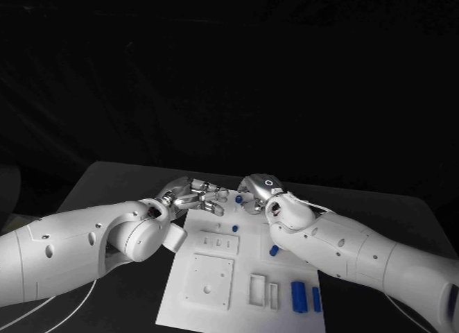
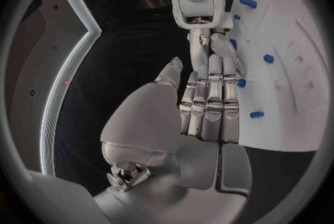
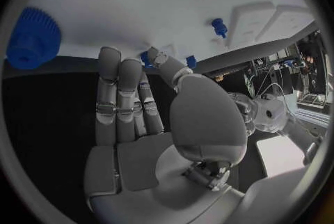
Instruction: Assemble the parts on the task board
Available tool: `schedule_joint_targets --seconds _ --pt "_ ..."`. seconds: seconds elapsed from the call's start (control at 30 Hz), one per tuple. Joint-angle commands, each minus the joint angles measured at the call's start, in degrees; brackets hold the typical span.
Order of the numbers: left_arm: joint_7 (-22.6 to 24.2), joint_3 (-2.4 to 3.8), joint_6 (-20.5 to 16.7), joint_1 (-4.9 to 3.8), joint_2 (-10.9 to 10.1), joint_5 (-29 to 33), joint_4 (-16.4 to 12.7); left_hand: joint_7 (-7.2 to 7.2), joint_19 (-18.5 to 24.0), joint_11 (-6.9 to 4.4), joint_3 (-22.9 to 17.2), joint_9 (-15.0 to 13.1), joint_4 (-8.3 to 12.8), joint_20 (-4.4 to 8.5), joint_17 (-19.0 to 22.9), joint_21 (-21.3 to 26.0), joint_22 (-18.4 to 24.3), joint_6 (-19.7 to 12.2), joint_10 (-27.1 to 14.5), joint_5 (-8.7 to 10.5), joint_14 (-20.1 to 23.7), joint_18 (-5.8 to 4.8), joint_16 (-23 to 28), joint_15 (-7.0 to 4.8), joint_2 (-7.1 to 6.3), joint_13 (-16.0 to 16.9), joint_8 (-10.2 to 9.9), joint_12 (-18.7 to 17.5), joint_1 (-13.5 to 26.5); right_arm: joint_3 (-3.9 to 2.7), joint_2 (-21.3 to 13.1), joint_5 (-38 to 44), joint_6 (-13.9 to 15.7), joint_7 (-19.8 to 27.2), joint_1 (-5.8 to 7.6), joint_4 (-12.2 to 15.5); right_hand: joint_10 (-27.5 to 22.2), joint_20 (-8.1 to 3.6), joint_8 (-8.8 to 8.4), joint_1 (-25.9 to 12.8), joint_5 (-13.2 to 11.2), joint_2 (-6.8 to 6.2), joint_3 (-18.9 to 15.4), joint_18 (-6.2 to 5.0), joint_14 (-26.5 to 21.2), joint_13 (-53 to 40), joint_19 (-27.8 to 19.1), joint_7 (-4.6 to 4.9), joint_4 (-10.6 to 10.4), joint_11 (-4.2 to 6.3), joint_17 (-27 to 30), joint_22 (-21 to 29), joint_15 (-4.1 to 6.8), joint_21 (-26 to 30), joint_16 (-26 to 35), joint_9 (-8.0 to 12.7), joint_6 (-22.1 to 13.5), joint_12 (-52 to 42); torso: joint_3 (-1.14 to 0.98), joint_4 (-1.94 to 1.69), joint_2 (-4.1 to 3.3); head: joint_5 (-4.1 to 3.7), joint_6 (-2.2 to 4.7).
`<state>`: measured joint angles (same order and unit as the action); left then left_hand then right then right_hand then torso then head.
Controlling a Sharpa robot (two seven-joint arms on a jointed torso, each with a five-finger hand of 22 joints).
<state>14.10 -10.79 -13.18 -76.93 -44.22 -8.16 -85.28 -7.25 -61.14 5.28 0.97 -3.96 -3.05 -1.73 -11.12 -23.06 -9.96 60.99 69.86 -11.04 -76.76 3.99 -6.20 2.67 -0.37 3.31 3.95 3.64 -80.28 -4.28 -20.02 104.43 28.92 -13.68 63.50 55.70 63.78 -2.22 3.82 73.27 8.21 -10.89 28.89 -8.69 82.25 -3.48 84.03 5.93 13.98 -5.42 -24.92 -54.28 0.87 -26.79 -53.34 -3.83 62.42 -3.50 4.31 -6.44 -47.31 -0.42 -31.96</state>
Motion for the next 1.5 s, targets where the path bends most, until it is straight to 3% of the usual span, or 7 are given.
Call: schedule_joint_targets --seconds 0.03,0.37,0.57,0.73,0.87,1.0,1.5 --pt "0.10 0.06 0.66 -0.20 -0.29 -0.30 -0.26 0.00 -0.03 -0.04 -0.03 0.02 0.34 -0.01 -0.05 -0.14 0.04 -0.30 -0.38 0.08 0.09 -0.39 0.14 0.08 0.31 0.08 -0.30 -0.24 -0.08 -0.04 -1.12 -1.51 3.20 -0.24 -0.05 1.16 -0.49 0.36 -0.24 0.10 -0.21 -0.49 -0.79 -0.70 -0.06 0.00 1.80 -0.28 -0.17 -0.01 0.13 0.08 -0.30 0.42 0.05 0.00 -0.30 0.15 -0.14 0.50 0.09 0.13 0.23" --pt "0.21 0.02 0.58 -0.33 -0.81 -0.18 0.96 -0.02 0.00 -0.04 0.00 0.03 0.37 -0.02 -0.05 -0.17 0.05 -0.34 -0.38 0.20 0.09 -0.39 0.13 0.08 0.25 0.09 -0.32 -0.23 -0.02 -3.40 -9.89 -5.20 0.99 0.10 -0.06 9.75 6.74 -0.53 -0.19 -1.69 0.26 -0.36 1.11 0.26 0.03 -0.10 1.94 0.73 -2.58 1.72 0.37 -0.22 0.75 0.78 0.06 -0.03 0.57 -0.07 -0.71 1.96 0.97 0.69 0.31" --pt "0.41 -0.04 0.68 -0.33 -1.31 -0.05 2.63 0.00 0.05 -0.05 -0.04 0.02 0.48 -0.02 -0.05 -0.24 0.06 -0.27 -0.38 0.19 0.09 -0.38 0.12 0.08 0.31 0.09 -0.30 -0.23 -0.02 -5.90 -16.48 -10.04 -1.42 1.24 -0.30 12.77 16.83 -2.79 -0.18 -2.48 9.23 -0.80 0.11 1.63 -0.19 -2.07 1.87 -0.10 -3.49 5.03 -0.10 -1.37 3.28 -0.34 0.20 -0.23 1.36 -1.13 -1.25 3.17 1.58 1.18 0.34" --pt "0.53 -0.08 0.76 -0.31 -1.43 -0.01 3.64 -0.01 0.05 -0.03 -0.03 0.03 0.48 -0.02 -0.06 -0.30 0.06 -0.26 -0.40 0.21 0.07 -0.38 0.11 0.08 0.34 0.09 -0.33 -0.24 0.08 -7.09 -19.23 -12.85 -5.24 1.54 -0.86 13.07 18.13 -4.81 0.09 -2.35 10.61 0.19 -9.48 3.95 0.43 -17.78 2.60 -0.46 -4.89 6.93 -1.71 -4.24 4.82 -4.96 -0.88 -0.20 -0.58 -13.43 -1.64 3.75 1.79 1.26 0.44" --pt "0.60 -0.10 0.73 -0.30 -1.51 0.01 4.31 -0.01 0.05 -0.03 -0.03 0.03 0.48 -0.02 -0.06 -0.30 0.06 -0.26 -0.40 0.21 0.07 -0.38 0.11 0.08 0.34 0.09 -0.33 -0.24 0.08 -8.84 -20.14 -13.88 -8.36 1.56 -2.21 12.96 6.80 -4.46 -0.15 -1.81 9.98 1.69 -16.07 3.35 -0.18 -46.25 2.63 -0.42 -5.95 6.54 -4.41 -7.51 4.46 -10.14 -3.06 -0.75 -1.92 -37.57 -2.10 3.94 1.71 1.77 0.29" --pt "0.57 -0.13 0.86 -0.27 -1.53 0.01 4.70 -0.01 0.05 -0.03 -0.03 0.03 0.48 -0.02 -0.06 -0.30 0.06 -0.26 -0.40 0.21 0.07 -0.38 0.11 0.08 0.34 0.09 -0.33 -0.24 0.08 -9.69 -19.84 -14.10 -9.80 1.60 -3.01 12.49 8.06 -3.97 -0.15 -1.51 9.15 1.86 -18.00 3.22 -0.92 -59.24 2.72 -0.14 -6.91 6.01 -8.48 -10.87 4.04 -14.80 -5.23 -1.17 -2.88 -50.03 -2.59 3.99 1.54 1.94 0.10" --pt "0.46 -0.16 1.45 0.01 -0.96 0.01 5.36 0.00 0.13 -0.03 -0.01 0.03 0.56 -0.04 -0.05 -0.35 0.10 -0.29 -0.42 0.32 0.12 -0.39 0.12 0.10 0.37 0.09 -0.32 -0.23 0.14 -10.14 -15.02 -12.23 -10.17 1.95 -3.98 9.22 10.99 -3.31 -0.19 -0.68 8.91 1.21 -18.95 3.33 -0.71 -68.57 2.95 0.22 -9.32 5.42 -20.68 -18.24 3.39 -21.66 -7.32 -1.46 -4.10 -59.92 -2.99 3.25 0.86 1.78 -0.27"
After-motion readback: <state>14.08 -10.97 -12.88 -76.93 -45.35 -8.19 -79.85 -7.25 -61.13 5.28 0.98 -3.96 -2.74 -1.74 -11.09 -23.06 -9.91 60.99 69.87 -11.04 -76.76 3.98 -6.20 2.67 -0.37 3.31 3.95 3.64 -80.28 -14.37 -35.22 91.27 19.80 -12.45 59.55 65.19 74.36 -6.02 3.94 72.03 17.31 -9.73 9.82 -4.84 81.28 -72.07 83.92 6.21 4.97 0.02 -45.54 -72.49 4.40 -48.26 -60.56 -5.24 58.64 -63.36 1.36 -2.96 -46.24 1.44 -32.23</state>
